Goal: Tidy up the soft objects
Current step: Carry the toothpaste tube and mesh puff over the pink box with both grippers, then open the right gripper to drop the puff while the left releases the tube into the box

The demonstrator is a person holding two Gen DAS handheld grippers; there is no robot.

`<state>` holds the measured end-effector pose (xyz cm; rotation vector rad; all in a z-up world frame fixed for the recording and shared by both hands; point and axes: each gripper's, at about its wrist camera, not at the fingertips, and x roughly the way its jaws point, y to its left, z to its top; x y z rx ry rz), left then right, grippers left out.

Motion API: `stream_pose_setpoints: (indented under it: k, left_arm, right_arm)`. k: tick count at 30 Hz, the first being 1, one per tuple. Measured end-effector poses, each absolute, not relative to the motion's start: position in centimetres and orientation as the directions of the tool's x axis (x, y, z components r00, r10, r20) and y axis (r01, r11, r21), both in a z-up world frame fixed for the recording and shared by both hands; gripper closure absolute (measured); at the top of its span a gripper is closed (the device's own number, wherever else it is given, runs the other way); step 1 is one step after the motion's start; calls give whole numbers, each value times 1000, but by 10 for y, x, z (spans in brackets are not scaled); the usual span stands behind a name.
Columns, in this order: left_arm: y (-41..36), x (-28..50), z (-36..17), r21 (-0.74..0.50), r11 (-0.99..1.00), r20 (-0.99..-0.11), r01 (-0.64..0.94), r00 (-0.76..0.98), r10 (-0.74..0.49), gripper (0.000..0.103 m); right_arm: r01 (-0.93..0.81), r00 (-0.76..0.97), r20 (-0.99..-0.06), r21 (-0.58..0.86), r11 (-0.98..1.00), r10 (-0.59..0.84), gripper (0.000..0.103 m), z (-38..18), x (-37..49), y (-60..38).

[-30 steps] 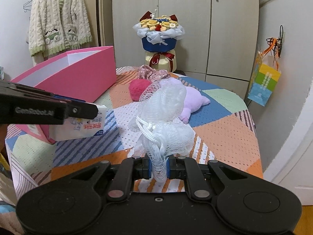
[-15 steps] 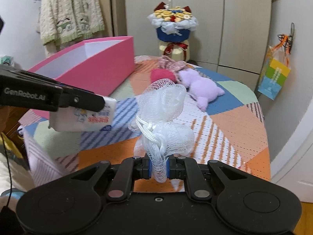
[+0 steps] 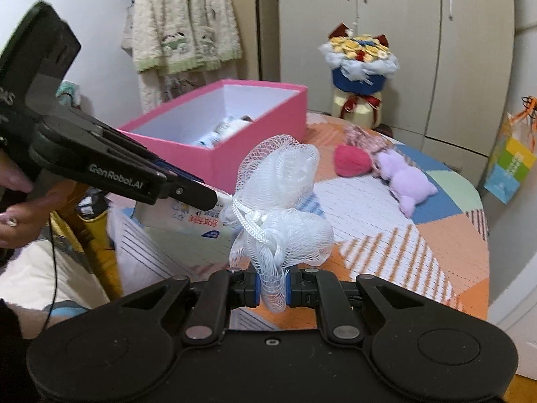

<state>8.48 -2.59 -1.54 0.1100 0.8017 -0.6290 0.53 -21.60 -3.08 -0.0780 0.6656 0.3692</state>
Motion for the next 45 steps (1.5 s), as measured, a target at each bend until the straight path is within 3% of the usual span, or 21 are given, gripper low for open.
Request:
stream_pose_setpoints:
  k: [12,26,35,45]
  left_arm:
    - [49,87,20,-269,821,-675,503,510,-533,85]
    - [96,129,49,-230,879,-571,417,674,-469,85]
    - [91,196,35,-165,927,-582,337,725,-368,85]
    - [65,266,11,19,962,-596,274,775,-209,85]
  right_arm:
    - [-497,668,-585,110,861,460,88,2,13,-173]
    - [-545,675,-531,111,831,513,88,32,76,-129]
    - [-524,687,-543,89,847,482,88,35,141,-111]
    - [-473,671,-616,75,878,414,88,7,228,-99]
